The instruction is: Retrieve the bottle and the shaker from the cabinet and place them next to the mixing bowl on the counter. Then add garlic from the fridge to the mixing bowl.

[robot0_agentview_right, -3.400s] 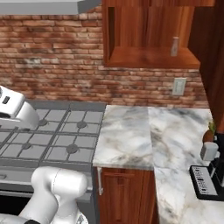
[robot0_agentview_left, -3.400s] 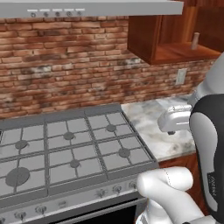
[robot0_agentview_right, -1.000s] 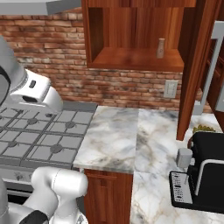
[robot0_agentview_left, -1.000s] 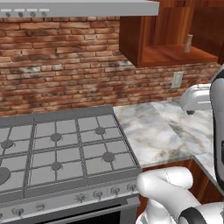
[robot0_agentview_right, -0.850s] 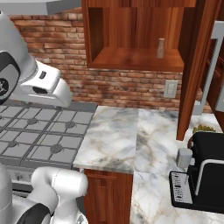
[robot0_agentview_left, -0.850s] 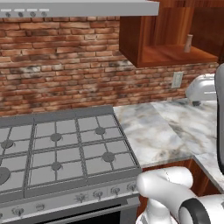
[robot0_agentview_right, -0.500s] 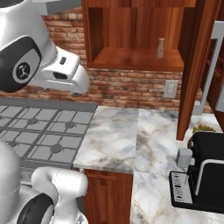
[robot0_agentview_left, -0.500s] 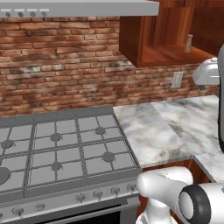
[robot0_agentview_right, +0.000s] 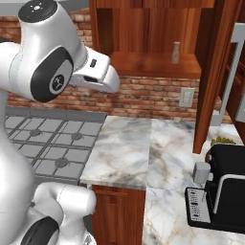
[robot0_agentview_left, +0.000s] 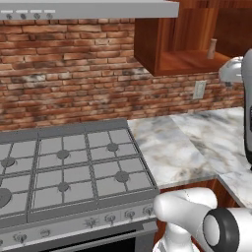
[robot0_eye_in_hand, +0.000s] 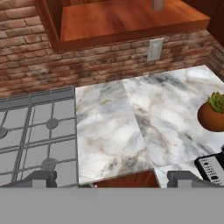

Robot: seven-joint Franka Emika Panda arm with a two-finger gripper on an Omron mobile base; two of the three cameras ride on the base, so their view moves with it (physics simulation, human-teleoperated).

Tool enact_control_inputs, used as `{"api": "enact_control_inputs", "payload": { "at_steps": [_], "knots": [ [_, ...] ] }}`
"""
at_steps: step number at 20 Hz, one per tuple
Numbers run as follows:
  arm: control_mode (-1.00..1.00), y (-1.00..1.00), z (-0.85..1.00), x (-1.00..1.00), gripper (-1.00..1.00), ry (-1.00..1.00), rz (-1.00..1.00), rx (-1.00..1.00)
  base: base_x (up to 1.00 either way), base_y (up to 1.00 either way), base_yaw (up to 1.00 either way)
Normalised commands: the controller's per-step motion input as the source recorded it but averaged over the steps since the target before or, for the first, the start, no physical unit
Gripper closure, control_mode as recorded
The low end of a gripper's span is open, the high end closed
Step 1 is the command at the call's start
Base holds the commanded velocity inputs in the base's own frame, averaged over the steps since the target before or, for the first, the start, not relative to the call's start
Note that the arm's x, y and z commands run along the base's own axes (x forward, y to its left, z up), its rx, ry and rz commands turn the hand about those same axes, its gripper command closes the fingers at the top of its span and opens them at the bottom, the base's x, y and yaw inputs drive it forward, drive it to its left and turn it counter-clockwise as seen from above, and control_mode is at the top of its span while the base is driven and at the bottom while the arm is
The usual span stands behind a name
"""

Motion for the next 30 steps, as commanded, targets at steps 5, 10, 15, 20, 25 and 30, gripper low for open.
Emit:
{"api": "enact_control_inputs", "payload": {
  "at_steps": [5,10,15,20,25,30],
  "knots": [
    [-1.00,-0.04,0.03,0.54,-1.00,-0.20,-0.11,0.00,0.00,0.00,0.00],
    [-1.00,-0.03,0.08,0.39,-1.00,-0.18,-0.12,-0.03,0.00,0.00,0.00],
    [-1.00,-0.15,0.17,0.24,-1.00,-0.02,-0.17,-0.08,0.00,0.00,0.00],
    [-1.00,-0.22,0.27,0.26,-1.00,0.00,-0.09,-0.07,0.00,0.00,0.00],
    [-1.00,-0.24,0.23,0.46,-1.00,0.00,0.00,0.00,0.00,0.00,0.00],
    [-1.00,-0.37,0.00,0.57,-1.00,0.00,0.00,0.00,0.00,0.00,0.00]
  ]
}}
